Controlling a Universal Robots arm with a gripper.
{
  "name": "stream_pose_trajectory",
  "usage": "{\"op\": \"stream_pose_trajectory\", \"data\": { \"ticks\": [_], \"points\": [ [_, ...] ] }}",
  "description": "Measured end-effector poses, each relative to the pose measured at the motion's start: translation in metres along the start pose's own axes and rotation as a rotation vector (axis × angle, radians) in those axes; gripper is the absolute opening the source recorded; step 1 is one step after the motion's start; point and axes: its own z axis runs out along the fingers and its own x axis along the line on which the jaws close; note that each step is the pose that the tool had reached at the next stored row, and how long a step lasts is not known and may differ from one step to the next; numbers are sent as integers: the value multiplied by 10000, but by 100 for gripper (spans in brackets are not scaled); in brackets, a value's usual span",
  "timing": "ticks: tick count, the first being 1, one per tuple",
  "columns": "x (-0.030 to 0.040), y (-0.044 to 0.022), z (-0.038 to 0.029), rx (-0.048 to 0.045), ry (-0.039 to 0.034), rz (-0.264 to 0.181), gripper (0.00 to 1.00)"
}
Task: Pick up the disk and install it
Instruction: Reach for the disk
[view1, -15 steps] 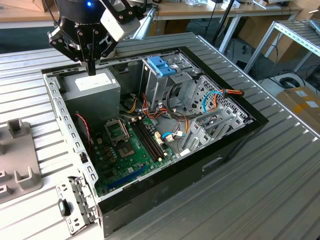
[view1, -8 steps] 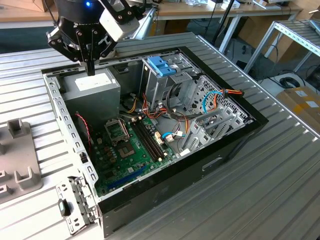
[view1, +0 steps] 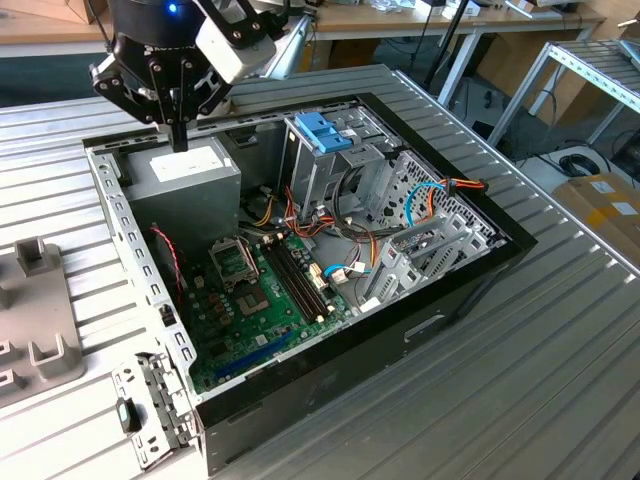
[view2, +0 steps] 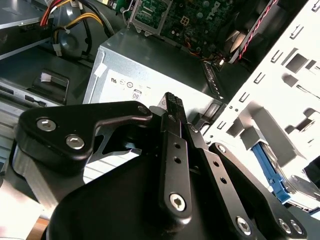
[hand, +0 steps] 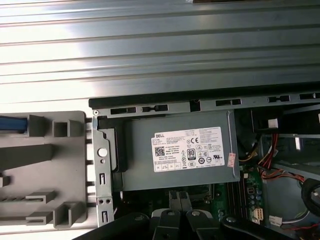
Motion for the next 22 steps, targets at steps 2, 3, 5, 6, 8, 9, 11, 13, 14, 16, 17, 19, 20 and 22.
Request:
{"op": "stream_pose_trajectory", "data": {
  "ticks": [2,3,5,6,8,9,11,13,14,16,17,19,20,22],
  "points": [
    [10,-1,0,0,0,0,10],
    [12,-1,0,0,0,0,10],
    [18,-1,-1,0,0,0,10],
    [21,-2,0,-1,0,1,10],
    [26,-2,-1,0,0,-1,10],
    [30,-2,-1,0,0,0,10],
    [37,-3,-1,0,-1,0,10],
    [44,-3,-1,0,0,0,10],
    [46,-4,-1,0,0,0,10],
    [54,-4,-1,-1,-1,1,10],
    [58,-5,-2,0,0,1,10],
    [65,-5,-2,0,0,0,10],
    [67,-5,-2,0,0,0,10],
    [72,-6,-2,0,0,0,10]
  ]
}}
